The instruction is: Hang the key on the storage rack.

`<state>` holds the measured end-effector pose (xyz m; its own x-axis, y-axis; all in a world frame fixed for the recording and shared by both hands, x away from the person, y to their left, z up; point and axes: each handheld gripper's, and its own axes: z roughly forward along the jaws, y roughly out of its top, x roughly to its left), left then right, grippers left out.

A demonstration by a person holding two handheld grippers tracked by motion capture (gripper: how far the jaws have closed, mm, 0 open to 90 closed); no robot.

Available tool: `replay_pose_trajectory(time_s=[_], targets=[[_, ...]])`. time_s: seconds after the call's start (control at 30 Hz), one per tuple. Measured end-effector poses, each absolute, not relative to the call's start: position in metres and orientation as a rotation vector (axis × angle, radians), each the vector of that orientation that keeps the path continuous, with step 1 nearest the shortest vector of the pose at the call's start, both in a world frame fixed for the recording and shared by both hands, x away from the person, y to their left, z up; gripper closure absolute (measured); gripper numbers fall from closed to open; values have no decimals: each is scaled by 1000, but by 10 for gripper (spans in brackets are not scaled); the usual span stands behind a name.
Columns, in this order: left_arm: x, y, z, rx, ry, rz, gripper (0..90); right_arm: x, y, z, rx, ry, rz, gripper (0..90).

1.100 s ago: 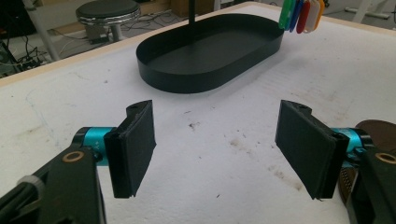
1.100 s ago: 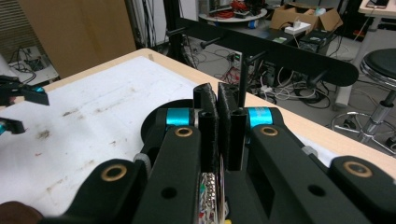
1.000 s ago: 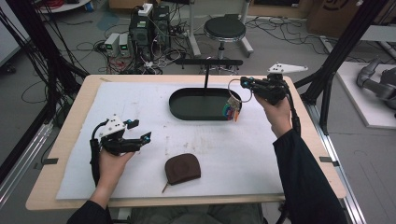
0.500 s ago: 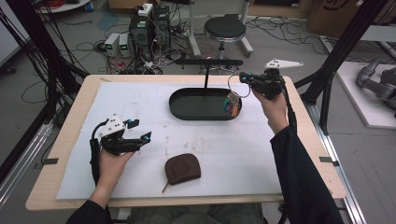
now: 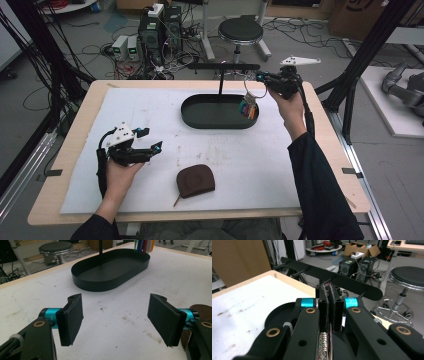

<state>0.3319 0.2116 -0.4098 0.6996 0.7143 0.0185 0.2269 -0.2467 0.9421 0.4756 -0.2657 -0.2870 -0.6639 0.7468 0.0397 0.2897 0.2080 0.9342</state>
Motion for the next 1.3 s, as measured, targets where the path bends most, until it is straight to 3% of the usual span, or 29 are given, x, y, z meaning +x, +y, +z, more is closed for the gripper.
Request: replay_pose_trajectory(time_s=[1.3], targets=[[329,218,-413,1800,763,553,286,519,-277,-314,1084,2018,1469,878]])
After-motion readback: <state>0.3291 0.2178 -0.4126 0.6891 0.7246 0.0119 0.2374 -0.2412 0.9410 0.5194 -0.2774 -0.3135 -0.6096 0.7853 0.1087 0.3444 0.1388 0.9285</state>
